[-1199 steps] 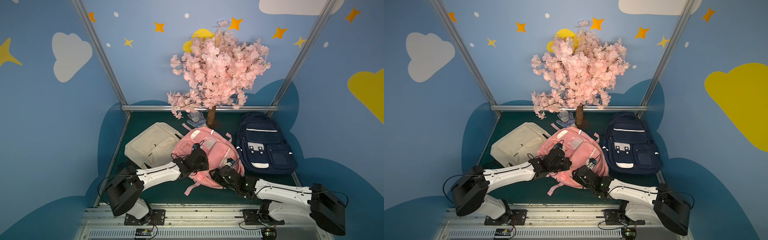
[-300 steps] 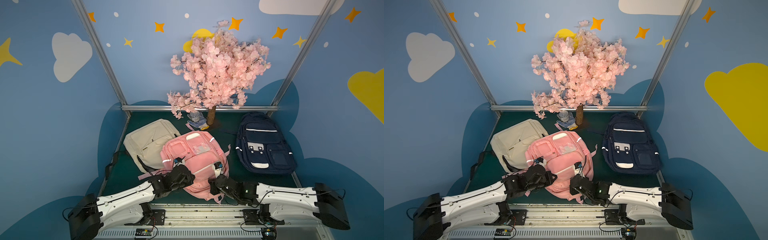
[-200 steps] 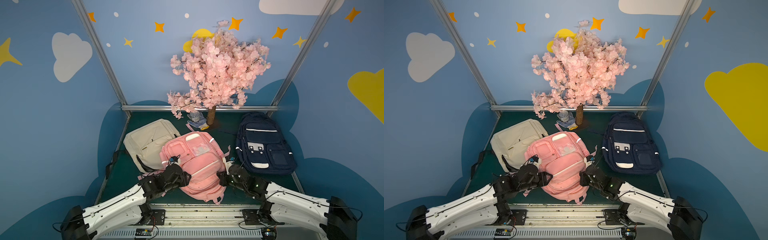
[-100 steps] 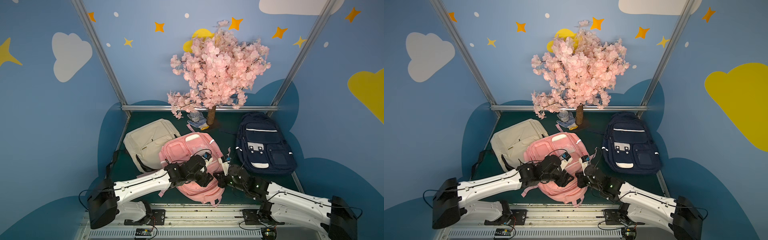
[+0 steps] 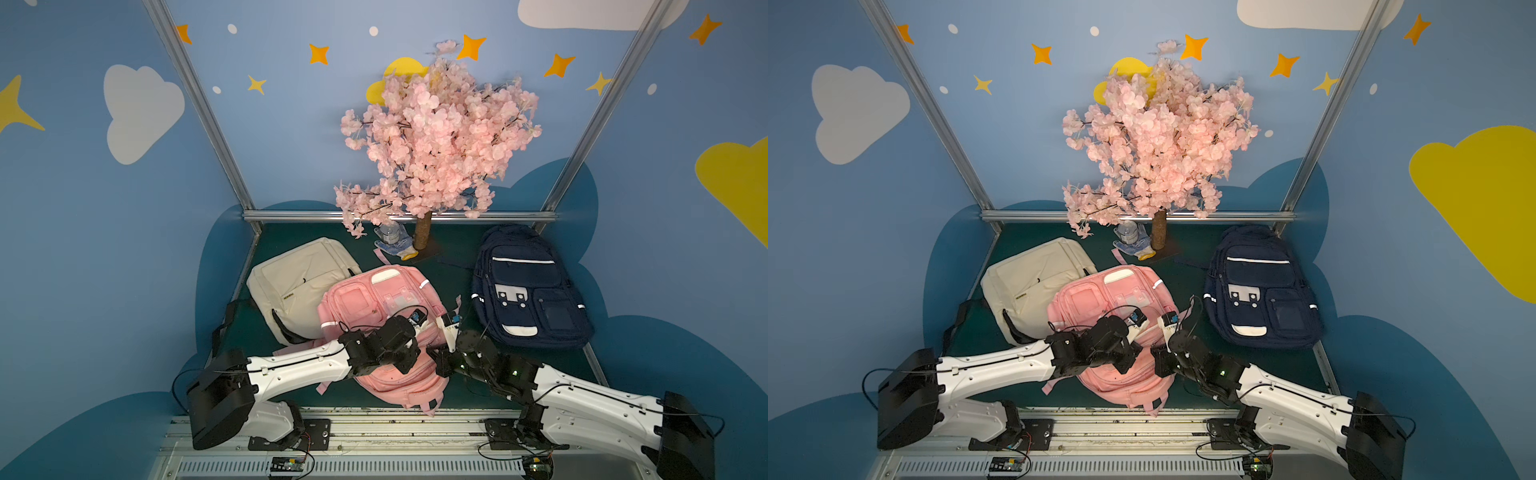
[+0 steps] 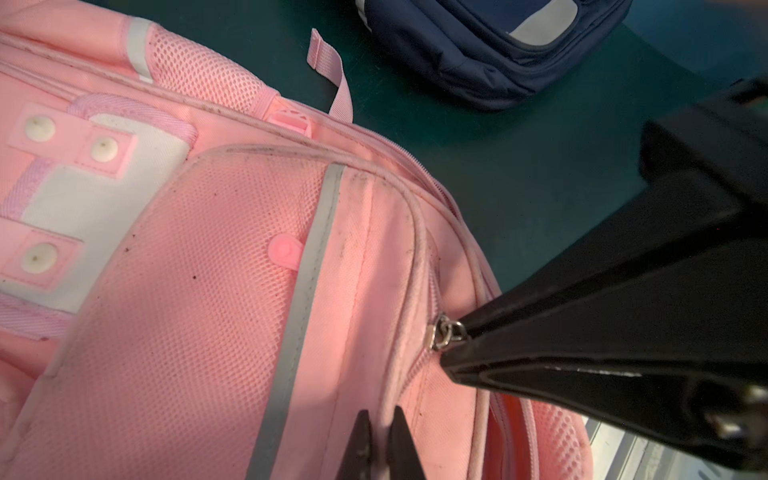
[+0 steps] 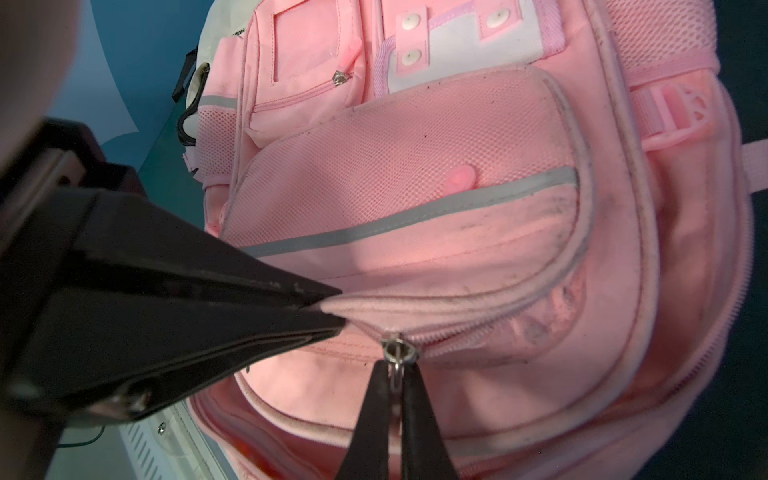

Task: Zip up the backpack
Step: Zip the zipper on the backpack.

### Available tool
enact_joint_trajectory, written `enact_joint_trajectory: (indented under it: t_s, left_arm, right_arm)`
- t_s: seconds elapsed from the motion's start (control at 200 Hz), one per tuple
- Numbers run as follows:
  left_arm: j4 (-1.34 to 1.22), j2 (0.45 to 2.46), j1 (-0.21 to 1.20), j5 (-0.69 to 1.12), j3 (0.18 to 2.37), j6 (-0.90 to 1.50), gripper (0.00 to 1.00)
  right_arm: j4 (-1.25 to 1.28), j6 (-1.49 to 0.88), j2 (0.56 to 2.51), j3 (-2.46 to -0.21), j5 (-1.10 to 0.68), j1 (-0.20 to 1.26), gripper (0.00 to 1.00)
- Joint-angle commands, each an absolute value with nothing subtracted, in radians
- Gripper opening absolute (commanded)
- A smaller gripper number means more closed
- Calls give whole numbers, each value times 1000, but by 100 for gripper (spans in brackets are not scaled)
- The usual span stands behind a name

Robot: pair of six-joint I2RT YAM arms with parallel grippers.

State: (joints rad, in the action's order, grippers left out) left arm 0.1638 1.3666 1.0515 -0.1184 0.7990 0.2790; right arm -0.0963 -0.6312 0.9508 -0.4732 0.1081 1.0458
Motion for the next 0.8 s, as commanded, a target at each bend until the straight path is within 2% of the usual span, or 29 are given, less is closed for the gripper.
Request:
enact_joint_trajectory:
  t_s: [0.0,0.145,0.345,0.516,0.581,0.651,0.701,0.791]
  left_arm:
    - [204,1355,1059,-175,756,290,4]
    - [204,1318,1084,-198,719,298,3]
    - [202,1278,1097,-194,684,300,3]
    - [200,1255,1100,-154,690,277,5]
    - [196,1255,1100,-136,714,278,15]
    - [167,1261,1100,-134,735,278,37]
    - [148,1269,1099,-140,750,275,48]
    - [108,1296,1094,-156,776,254,57]
  right_arm:
    - [-157,-642,906,-487,119,1025,0]
    - [-269,-646,891,-495,161,955,0]
    - [-256,-617,920,-485,81,806,0]
    - [-209,-589,946,-524,-1,801,0]
    - [-198,-578,947,-532,-25,819,0]
    - [-171,-560,934,-527,-28,856,0]
    - [-155,-545,923,-524,-24,887,0]
    - [-144,-520,911,-526,-8,936,0]
